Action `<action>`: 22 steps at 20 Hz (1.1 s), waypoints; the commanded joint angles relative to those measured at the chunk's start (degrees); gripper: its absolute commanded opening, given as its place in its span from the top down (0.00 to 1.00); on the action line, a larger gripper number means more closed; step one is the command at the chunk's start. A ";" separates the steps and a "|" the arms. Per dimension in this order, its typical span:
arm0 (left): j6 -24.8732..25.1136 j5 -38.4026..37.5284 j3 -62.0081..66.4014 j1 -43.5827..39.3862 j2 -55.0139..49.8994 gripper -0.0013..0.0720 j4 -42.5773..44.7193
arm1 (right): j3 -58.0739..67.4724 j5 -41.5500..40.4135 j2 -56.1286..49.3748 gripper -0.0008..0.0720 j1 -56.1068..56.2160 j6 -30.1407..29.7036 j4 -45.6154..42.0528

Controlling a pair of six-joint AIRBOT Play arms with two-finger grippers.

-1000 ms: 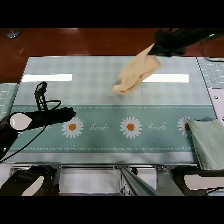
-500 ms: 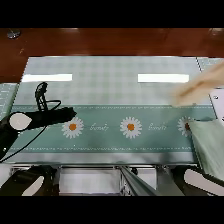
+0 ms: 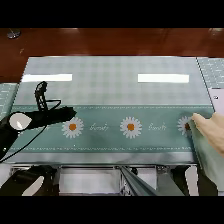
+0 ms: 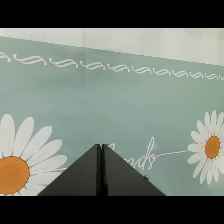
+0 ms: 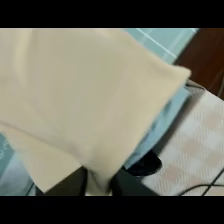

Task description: Fold the shirts.

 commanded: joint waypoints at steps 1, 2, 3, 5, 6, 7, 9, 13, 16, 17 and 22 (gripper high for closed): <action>0.39 0.20 -0.04 0.04 -0.04 0.95 0.00 | -10.43 -2.82 5.25 0.14 -3.58 2.75 -7.19; 0.37 0.24 -0.02 0.04 -0.02 0.95 -0.02 | -9.70 -4.28 3.15 0.14 -3.58 2.73 -6.82; 0.39 0.26 0.02 0.04 -0.02 0.95 0.00 | -7.98 -5.95 0.63 0.14 -3.58 2.69 -5.60; 3.65 0.09 1.86 0.66 -0.02 0.95 0.02 | -0.66 -10.21 -5.66 0.17 -3.41 1.62 2.12; 4.90 -0.46 4.35 1.51 -0.04 0.95 0.02 | 4.79 -12.74 -9.33 0.35 -2.71 0.81 8.39; 5.64 -1.14 8.31 2.73 -0.04 0.95 0.04 | 10.86 -15.08 -13.22 0.66 -0.90 -0.79 15.61; 7.06 -1.62 18.80 4.92 -0.90 0.95 0.04 | 21.81 -19.71 -20.15 0.89 6.10 -4.50 28.46; 7.93 -5.86 42.12 4.35 -6.82 0.95 0.63 | 32.30 -29.70 -30.03 0.95 30.77 -7.48 34.40; 6.60 -11.52 45.77 -0.83 -12.00 0.95 9.51 | 28.15 -32.30 -36.52 0.95 49.79 -9.01 27.78; 4.57 -13.57 44.33 -2.19 -13.70 0.95 12.90 | 24.83 -33.46 -38.73 0.95 54.77 -8.41 23.93; 3.58 -18.32 35.12 0.44 -18.58 0.95 18.56 | 8.76 -41.05 -44.13 0.95 61.46 2.97 9.70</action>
